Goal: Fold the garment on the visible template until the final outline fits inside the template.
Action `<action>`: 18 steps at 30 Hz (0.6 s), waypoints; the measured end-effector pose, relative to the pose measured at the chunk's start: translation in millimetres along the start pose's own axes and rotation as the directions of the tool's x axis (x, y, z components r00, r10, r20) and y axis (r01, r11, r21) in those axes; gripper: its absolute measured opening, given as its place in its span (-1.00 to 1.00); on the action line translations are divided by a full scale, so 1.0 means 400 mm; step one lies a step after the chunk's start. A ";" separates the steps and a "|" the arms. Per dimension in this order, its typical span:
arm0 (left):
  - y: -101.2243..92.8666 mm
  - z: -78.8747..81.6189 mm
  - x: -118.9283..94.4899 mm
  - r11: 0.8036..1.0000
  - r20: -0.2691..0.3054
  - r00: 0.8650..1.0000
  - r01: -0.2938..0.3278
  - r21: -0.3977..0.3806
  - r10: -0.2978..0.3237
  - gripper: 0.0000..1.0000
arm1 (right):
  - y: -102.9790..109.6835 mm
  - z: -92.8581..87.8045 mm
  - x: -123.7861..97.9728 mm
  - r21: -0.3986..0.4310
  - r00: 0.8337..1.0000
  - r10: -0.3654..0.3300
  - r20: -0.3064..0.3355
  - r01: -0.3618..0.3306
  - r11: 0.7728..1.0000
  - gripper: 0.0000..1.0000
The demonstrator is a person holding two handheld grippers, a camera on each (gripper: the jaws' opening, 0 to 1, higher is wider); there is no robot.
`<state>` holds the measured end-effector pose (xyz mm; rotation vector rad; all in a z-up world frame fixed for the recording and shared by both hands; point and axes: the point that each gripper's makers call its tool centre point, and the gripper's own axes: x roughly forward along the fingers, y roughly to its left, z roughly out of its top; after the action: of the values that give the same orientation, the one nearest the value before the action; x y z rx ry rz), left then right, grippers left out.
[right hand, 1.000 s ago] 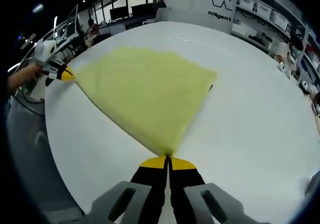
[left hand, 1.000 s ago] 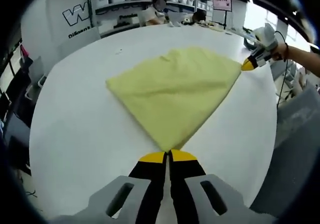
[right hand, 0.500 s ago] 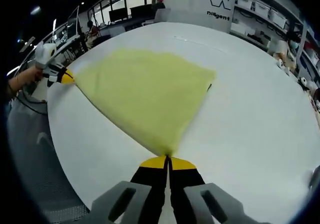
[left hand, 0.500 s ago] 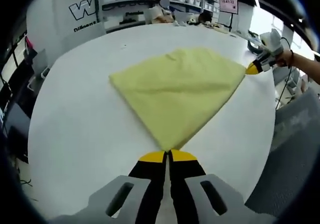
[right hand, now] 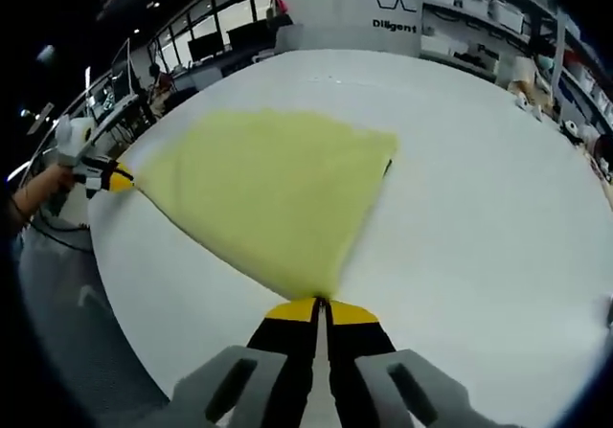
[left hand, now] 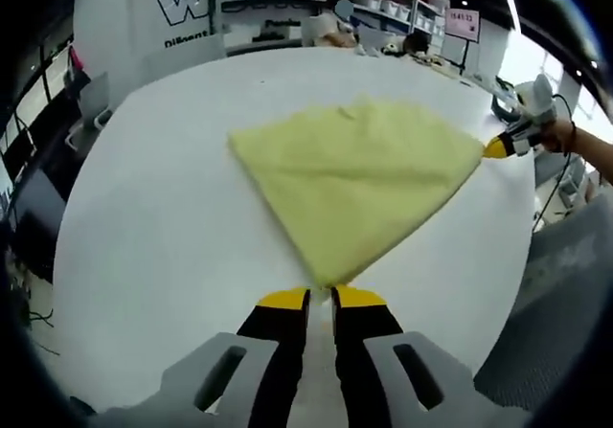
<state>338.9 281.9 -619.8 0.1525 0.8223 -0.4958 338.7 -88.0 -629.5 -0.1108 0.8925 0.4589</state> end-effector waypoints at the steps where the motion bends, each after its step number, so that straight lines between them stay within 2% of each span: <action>1: 0.002 0.010 -0.005 1.000 0.016 1.000 -0.007 -0.009 0.007 -0.50 | -0.001 0.010 -0.005 0.010 1.000 -0.009 0.017 0.009 1.000 -0.84; 3: 0.008 0.029 -0.012 0.998 0.049 0.998 -0.027 -0.048 0.030 -0.46 | -0.006 0.025 -0.013 0.045 0.998 -0.030 0.046 0.028 0.999 -0.64; 6: 0.004 0.042 -0.026 0.997 0.056 0.998 -0.024 -0.070 0.028 -0.35 | -0.002 0.041 -0.028 0.066 0.997 -0.029 0.077 0.024 0.998 -0.40; 8: 0.005 0.053 -0.044 0.995 0.060 0.996 -0.064 -0.071 0.069 -0.26 | 0.005 0.047 -0.041 0.065 0.996 -0.031 0.084 0.025 0.998 -0.28; 10: 0.003 0.063 -0.057 0.993 0.072 0.993 -0.087 -0.076 0.093 -0.22 | 0.012 0.054 -0.054 0.055 0.995 -0.039 0.095 0.034 0.998 -0.06; 12: -0.010 0.073 -0.070 0.992 0.092 0.992 -0.075 -0.099 0.084 -0.15 | 0.021 0.059 -0.063 0.048 0.994 -0.038 0.101 0.034 0.998 0.27; 14: -0.020 0.085 -0.086 0.989 0.119 0.989 -0.067 -0.129 0.083 0.01 | 0.036 0.063 -0.070 0.049 0.994 -0.026 0.102 0.021 0.999 0.50; 15: -0.024 0.086 -0.090 0.989 0.120 0.989 -0.065 -0.133 0.081 0.09 | 0.042 0.064 -0.073 0.047 0.994 -0.024 0.103 0.019 0.999 0.57; 18: -0.040 0.089 -0.102 0.990 0.125 0.990 -0.056 -0.126 0.072 0.34 | 0.055 0.070 -0.085 0.040 0.994 -0.019 0.110 0.015 0.999 0.61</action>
<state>331.5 271.5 -564.9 0.0333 0.7166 -0.3898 331.2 -71.9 -583.7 -0.0564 0.7912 0.4272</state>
